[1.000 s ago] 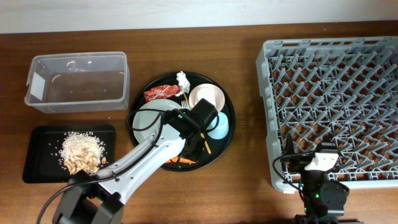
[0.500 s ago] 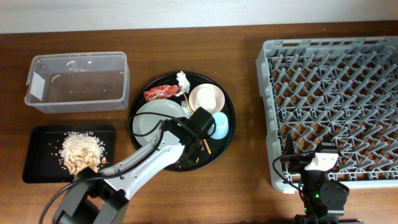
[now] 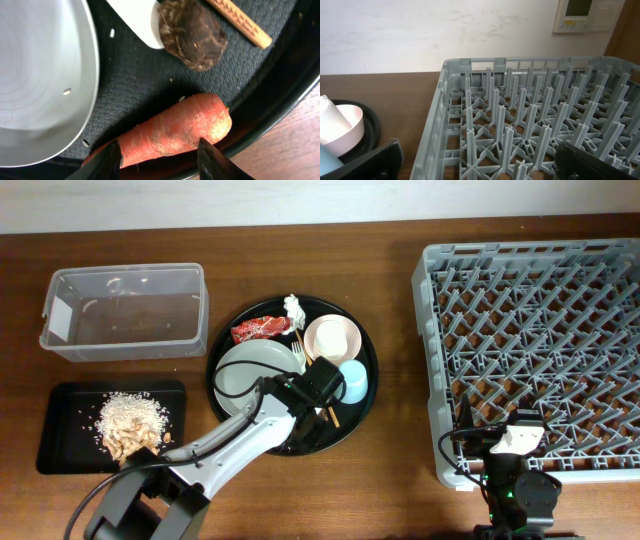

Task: Sort waste into correct bins and load items into the dishwasher rack
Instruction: 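Set the bowl down on the round tray and release it, then grasp the orange carrot with the left gripper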

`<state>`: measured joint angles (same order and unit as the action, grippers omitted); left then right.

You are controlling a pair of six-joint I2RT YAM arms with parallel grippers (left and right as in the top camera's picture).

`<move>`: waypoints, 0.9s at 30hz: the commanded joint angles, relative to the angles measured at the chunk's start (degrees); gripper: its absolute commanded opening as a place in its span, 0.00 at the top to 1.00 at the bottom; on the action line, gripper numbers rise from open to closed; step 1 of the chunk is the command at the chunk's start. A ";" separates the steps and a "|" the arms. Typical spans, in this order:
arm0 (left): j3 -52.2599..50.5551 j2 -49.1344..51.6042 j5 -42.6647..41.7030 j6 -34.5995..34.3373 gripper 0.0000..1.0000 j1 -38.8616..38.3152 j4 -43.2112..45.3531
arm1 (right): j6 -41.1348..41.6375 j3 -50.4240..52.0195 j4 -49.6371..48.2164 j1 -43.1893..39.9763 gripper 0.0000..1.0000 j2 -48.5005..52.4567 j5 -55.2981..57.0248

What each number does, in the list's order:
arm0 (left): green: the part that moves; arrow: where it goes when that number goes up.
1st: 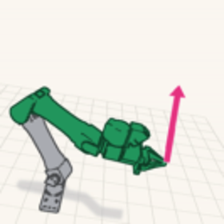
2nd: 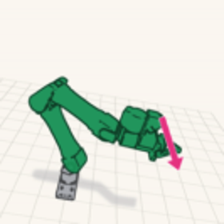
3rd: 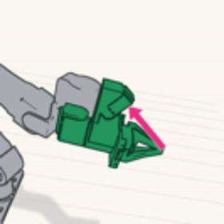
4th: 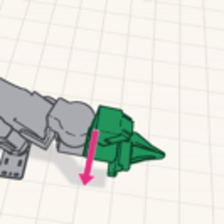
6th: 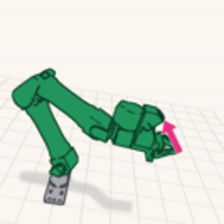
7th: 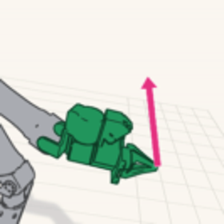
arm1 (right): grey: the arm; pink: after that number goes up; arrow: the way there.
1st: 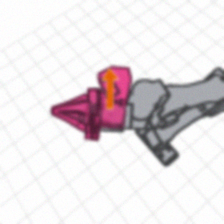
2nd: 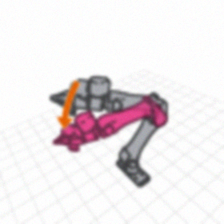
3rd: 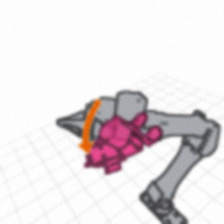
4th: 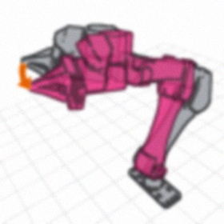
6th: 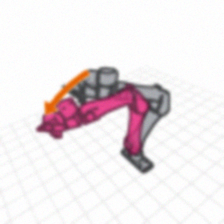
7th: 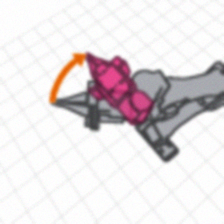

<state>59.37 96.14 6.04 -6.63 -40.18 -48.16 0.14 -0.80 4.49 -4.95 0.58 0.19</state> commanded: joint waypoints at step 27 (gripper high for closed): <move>-2.62 2.89 0.33 15.34 0.50 -0.17 1.51 | 0.09 0.48 0.20 -0.37 0.01 -0.37 0.50</move>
<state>58.54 96.31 4.91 6.72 -40.23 -47.27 0.14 -0.80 4.49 -4.95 0.58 0.21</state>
